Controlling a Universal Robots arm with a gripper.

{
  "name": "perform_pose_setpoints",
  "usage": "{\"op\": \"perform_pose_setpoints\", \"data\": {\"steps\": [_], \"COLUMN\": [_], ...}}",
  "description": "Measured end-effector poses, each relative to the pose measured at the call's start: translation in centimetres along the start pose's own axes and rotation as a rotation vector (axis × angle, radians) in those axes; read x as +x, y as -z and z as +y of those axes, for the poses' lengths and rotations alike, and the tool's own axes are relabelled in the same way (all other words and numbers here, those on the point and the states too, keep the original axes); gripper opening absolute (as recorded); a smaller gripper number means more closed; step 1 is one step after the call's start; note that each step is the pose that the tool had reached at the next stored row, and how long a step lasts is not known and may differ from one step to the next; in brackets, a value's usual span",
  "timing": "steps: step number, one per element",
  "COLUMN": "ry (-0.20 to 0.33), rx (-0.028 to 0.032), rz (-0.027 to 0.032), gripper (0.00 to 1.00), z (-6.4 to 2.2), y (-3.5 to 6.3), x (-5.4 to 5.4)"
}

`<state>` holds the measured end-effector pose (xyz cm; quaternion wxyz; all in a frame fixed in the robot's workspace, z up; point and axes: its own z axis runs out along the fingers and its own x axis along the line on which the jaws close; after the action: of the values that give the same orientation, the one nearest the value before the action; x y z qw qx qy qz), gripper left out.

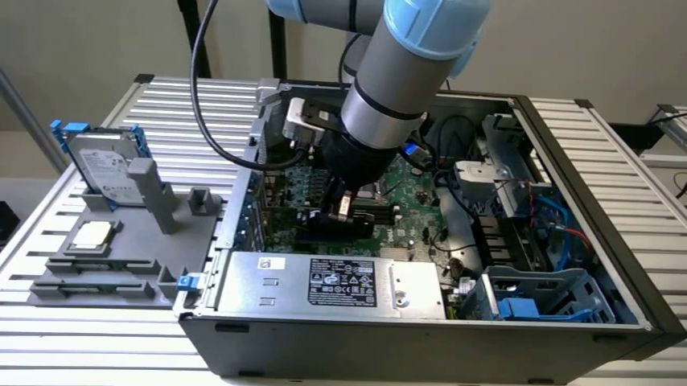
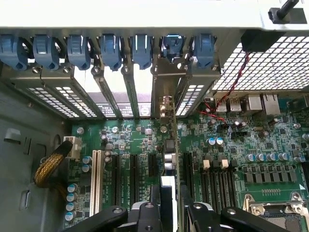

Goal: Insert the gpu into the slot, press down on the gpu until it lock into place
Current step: 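Press down on the gpu until it lock into place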

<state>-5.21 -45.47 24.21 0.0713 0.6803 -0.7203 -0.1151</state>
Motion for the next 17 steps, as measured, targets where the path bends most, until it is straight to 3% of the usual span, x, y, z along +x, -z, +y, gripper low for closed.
{"op": "perform_pose_setpoints", "data": {"steps": [2,5,8,14,17], "ry": [0.0,0.0,-0.001,0.0,0.0], "rx": [-0.0013,-0.0126,-0.0191,-0.0183,-0.0207], "rz": [0.0001,0.0008,-0.0007,-0.0047,-0.0025], "gripper": [0.26,0.26,0.26,0.26,0.26], "z": [-0.01,-0.02,0.01,0.15,0.35], "y": [0.01,0.04,0.09,0.56,1.31], "x": [0.0,0.0,0.0,0.0,0.0]}}
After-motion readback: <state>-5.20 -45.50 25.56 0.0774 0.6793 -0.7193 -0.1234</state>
